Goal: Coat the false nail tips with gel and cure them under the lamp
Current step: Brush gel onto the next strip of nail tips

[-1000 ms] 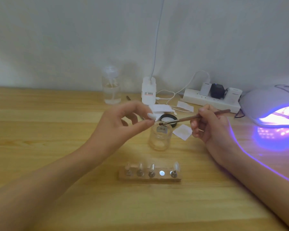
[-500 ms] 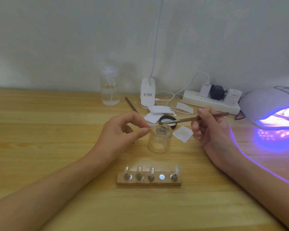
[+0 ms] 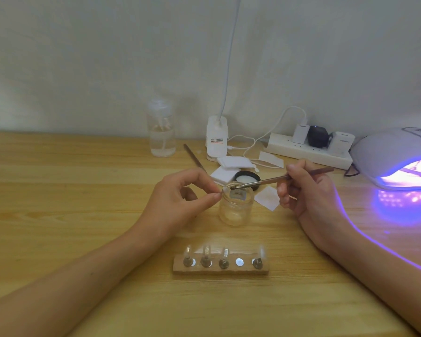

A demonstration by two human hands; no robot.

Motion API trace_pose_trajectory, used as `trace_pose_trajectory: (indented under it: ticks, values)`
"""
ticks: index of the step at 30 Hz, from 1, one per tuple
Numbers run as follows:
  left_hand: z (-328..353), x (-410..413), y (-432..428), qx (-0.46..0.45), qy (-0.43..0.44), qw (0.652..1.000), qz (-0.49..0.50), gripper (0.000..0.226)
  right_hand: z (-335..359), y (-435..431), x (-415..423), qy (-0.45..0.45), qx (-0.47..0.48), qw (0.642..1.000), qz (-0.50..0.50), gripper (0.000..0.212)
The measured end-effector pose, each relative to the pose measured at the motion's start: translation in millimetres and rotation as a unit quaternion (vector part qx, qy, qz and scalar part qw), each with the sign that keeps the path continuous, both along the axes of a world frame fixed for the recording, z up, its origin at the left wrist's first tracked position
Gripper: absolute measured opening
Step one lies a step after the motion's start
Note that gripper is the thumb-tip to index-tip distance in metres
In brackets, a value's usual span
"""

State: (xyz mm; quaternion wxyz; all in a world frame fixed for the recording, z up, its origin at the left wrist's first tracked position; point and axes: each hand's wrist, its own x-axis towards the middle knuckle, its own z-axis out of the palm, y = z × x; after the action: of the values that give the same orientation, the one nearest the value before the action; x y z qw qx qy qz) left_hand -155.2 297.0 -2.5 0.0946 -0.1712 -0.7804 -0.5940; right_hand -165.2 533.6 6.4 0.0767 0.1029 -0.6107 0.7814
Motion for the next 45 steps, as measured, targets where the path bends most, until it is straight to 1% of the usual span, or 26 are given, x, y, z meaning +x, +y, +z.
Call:
trace_pose_trajectory:
  ticks: [2,5,8,10,12,14,16,18,20,22,24,26,29,32,34,37,40,43,45]
  values:
    - [0.2,0.0,0.5,0.000,-0.001,1.000,0.001,0.015,0.5,-0.3,0.7,0.010,-0.002,1.000,0.014,0.021]
    - [0.2,0.0,1.1,-0.003,0.003,1.000,0.003,0.015,0.2,-1.7,1.4,0.010,0.023,1.000,0.015,0.023]
    - [0.6,0.8,1.0,-0.006,0.008,1.000,0.003,0.012,0.0,-0.4,0.9,0.007,0.006,1.000,0.000,0.023]
    - [0.5,0.7,0.7,-0.006,0.010,1.000,0.002,0.011,0.9,-0.3,1.2,0.017,0.000,1.000,0.017,0.022]
    - [-0.1,0.3,0.4,-0.007,0.012,1.000,0.001,0.011,0.4,-1.2,1.7,0.022,0.021,0.999,0.025,0.022]
    - [-0.4,0.2,0.5,-0.008,0.015,1.000,0.000,0.011,-0.3,-1.0,0.8,0.015,0.031,0.999,0.008,0.024]
    - [-0.2,0.7,0.2,-0.011,0.020,1.000,-0.002,0.011,-1.0,0.5,-0.4,0.007,0.012,1.000,-0.001,0.022]
    - [-0.1,1.2,0.0,-0.013,0.026,1.000,-0.003,0.012,-0.6,0.4,-0.7,0.010,0.001,1.000,0.019,0.021]
    - [0.0,1.3,-0.2,-0.015,0.031,0.999,-0.002,0.012,-0.6,-1.2,-0.7,0.016,0.023,0.999,0.035,0.022]
    - [0.2,1.5,0.1,-0.019,0.033,0.999,-0.002,0.012,-0.8,-1.8,-0.6,0.013,0.035,0.999,0.022,0.022]
    - [0.7,1.7,0.6,-0.019,0.034,0.999,-0.003,0.012,-0.9,-0.3,-1.2,0.008,0.018,1.000,0.008,0.021]
    - [1.0,1.5,0.8,-0.017,0.035,0.999,-0.003,0.012,-0.4,0.0,-1.3,0.011,0.004,1.000,0.018,0.021]
    - [1.0,1.4,0.9,-0.018,0.034,0.999,0.000,0.011,-0.6,-1.3,-0.4,0.013,0.024,0.999,0.026,0.021]
    - [1.4,2.5,1.4,-0.021,0.033,0.999,0.000,0.011,-1.4,0.4,-1.7,0.002,0.010,1.000,0.008,0.022]
    - [1.8,2.9,1.2,-0.014,0.031,0.999,-0.005,0.011,-1.4,0.1,-1.8,0.006,-0.001,1.000,0.023,0.022]
    - [1.9,1.8,0.7,-0.010,0.029,0.999,-0.010,0.012,-1.7,-1.7,-1.7,0.010,0.025,0.999,0.029,0.024]
    - [1.0,1.3,0.9,-0.012,0.031,0.999,-0.012,0.013,-2.0,0.8,-3.8,0.000,0.014,1.000,0.006,0.023]
    - [0.5,1.3,0.5,-0.010,0.033,0.999,-0.014,0.012,-2.0,-0.3,-2.7,0.010,0.010,0.999,0.030,0.022]
    - [0.5,1.1,0.5,-0.012,0.034,0.999,-0.013,0.012,-2.2,-1.4,-1.9,0.008,0.020,0.999,0.026,0.023]
